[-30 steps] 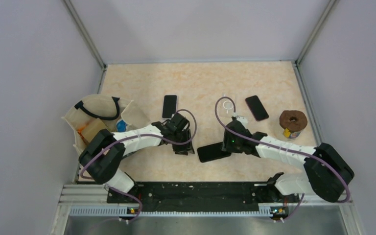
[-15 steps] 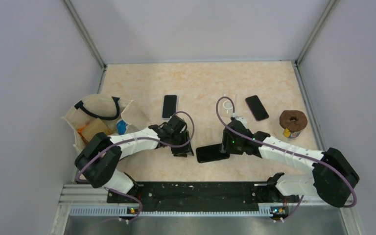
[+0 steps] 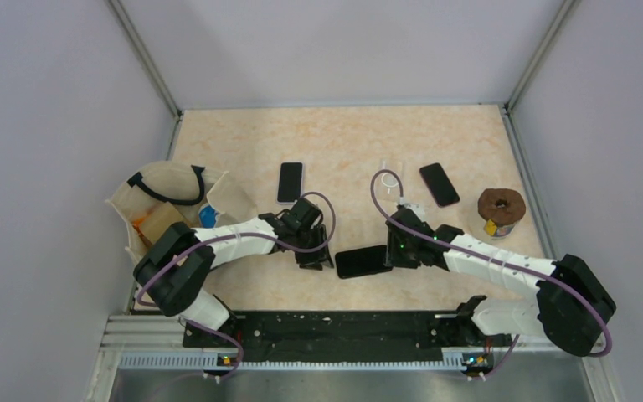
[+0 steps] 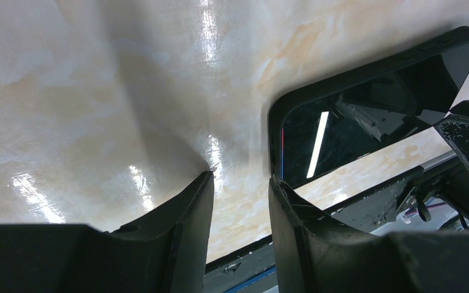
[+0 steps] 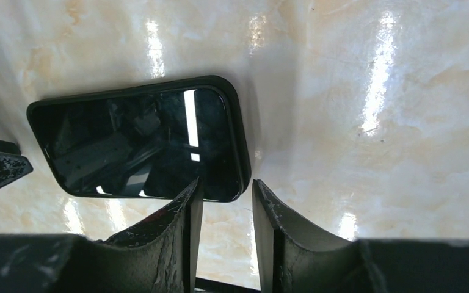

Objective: Put the phone into the phone case

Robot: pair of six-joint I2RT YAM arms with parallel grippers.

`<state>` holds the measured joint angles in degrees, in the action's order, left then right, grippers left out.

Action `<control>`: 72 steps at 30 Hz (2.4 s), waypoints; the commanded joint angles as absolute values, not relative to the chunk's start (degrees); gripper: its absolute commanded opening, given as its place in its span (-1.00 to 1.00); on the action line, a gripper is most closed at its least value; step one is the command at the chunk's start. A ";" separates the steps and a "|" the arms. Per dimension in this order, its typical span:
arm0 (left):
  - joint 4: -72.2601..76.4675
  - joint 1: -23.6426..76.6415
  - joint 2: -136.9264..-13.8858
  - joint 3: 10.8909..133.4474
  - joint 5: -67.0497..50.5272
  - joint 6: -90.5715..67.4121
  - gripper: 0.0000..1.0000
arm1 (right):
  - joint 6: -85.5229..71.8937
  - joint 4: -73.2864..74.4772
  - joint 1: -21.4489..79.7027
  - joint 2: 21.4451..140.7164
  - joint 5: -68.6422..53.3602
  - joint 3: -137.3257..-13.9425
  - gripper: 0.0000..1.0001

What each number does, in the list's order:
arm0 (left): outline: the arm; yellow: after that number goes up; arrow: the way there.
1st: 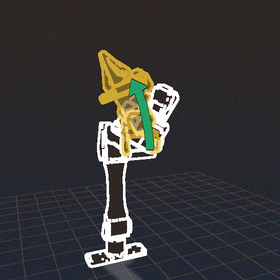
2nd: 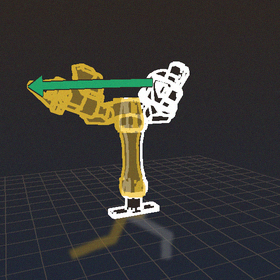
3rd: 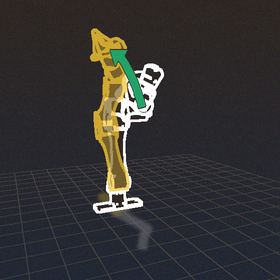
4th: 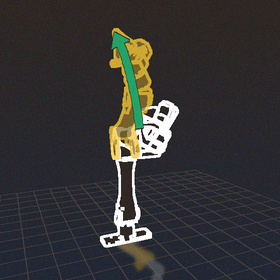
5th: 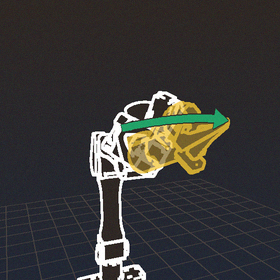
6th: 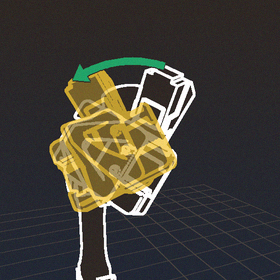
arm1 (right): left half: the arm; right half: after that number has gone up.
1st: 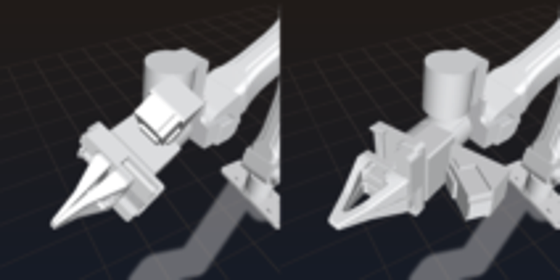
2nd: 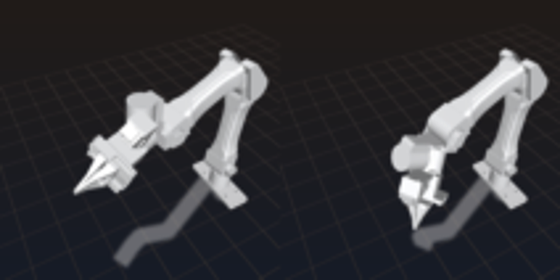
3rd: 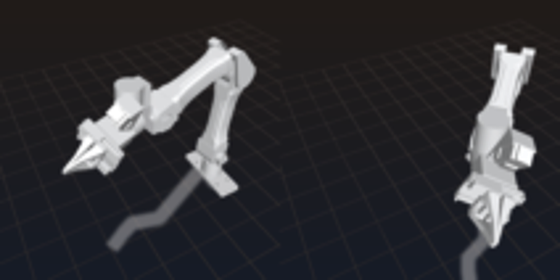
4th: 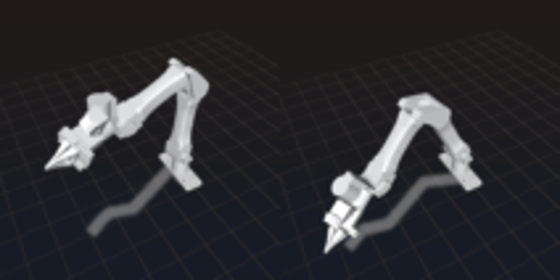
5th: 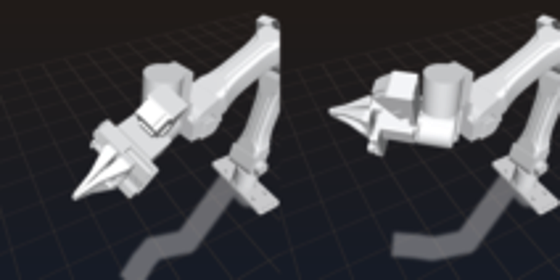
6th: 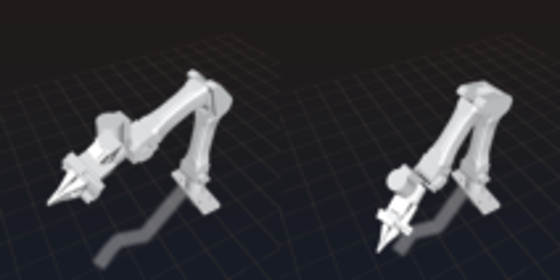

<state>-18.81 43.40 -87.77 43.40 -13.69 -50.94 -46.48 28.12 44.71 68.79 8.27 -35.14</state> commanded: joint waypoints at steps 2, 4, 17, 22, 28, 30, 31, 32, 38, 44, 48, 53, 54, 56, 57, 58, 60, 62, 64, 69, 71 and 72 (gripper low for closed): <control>-17.05 43.68 -88.59 45.70 -14.10 -50.64 -0.13 | -45.37 29.31 44.29 69.59 9.30 -36.07 -0.42; -17.06 43.69 -88.80 45.92 -14.26 -50.58 -0.13 | -45.13 29.15 44.30 70.37 8.64 -36.06 -0.50; -17.04 43.82 -89.19 46.06 -13.91 -50.45 -0.14 | -45.15 27.12 44.78 73.18 7.20 -34.29 -0.91; -17.05 43.79 -89.16 46.16 -13.69 -50.45 -0.14 | -47.09 24.21 47.78 77.15 7.31 -32.62 -1.00; -17.32 43.86 -89.42 46.46 -13.78 -50.23 -0.14 | -50.14 19.52 51.06 82.00 6.70 -30.27 -1.00; -17.33 43.89 -89.56 46.53 -13.80 -50.19 -0.14 | -50.80 18.62 52.06 83.55 6.80 -30.03 -1.00; -17.39 43.88 -89.61 46.69 -13.80 -50.11 -0.14 | -51.01 18.25 52.54 84.32 6.85 -29.99 -1.00; -17.45 43.86 -89.64 46.67 -13.80 -50.10 -0.14 | -51.20 17.98 52.97 85.18 6.81 -29.97 -1.00; -18.06 43.81 -89.35 47.01 -13.40 -49.76 -0.14 | -49.50 23.21 51.79 82.25 10.02 -33.97 -0.99; -18.81 43.82 -88.99 46.96 -12.57 -49.39 -0.14 | -41.81 25.78 40.74 75.56 8.35 -38.71 -0.57; -18.76 43.86 -89.47 47.33 -12.82 -49.35 -0.14 | -37.88 23.42 36.76 78.72 4.80 -41.80 -0.46; -19.59 43.86 -90.07 48.27 -12.57 -48.87 -0.14 | -35.89 21.70 35.91 83.24 2.41 -43.99 -0.42; -19.60 43.86 -90.17 48.30 -12.60 -48.87 -0.14 | -35.78 21.43 35.91 83.79 1.95 -43.98 -0.42; -19.64 43.91 -90.25 48.34 -12.58 -48.87 -0.14 | -35.72 21.33 35.85 84.60 1.35 -43.92 -0.44; -19.68 43.86 -90.34 48.41 -12.57 -48.87 -0.14 | -35.64 21.61 35.85 84.82 1.49 -43.72 -0.46; -19.75 43.86 -90.34 48.50 -12.57 -48.81 -0.14 | -35.54 22.17 35.81 85.02 1.93 -43.49 -0.47; -19.99 43.86 -90.39 48.65 -12.49 -48.72 -0.14 | -35.43 23.46 35.86 84.95 3.14 -43.19 -0.48; -20.15 43.86 -90.39 48.77 -12.40 -48.62 -0.14 | -35.09 24.50 35.88 84.44 3.68 -42.36 -0.48; -20.25 43.85 -90.51 48.84 -12.30 -48.53 -0.14 | -35.06 24.73 35.86 83.42 3.48 -40.96 -0.47; -20.39 43.86 -90.76 48.70 -12.52 -48.36 -0.14 | -35.83 25.39 35.86 79.42 2.80 -37.36 -0.37; -20.39 43.87 -90.91 48.82 -12.63 -48.26 -0.14 | -36.37 25.63 35.86 77.95 2.43 -36.46 -0.36; -20.39 43.87 -90.95 48.86 -12.65 -48.30 -0.14 | -36.57 25.74 35.86 77.21 2.55 -36.01 -0.35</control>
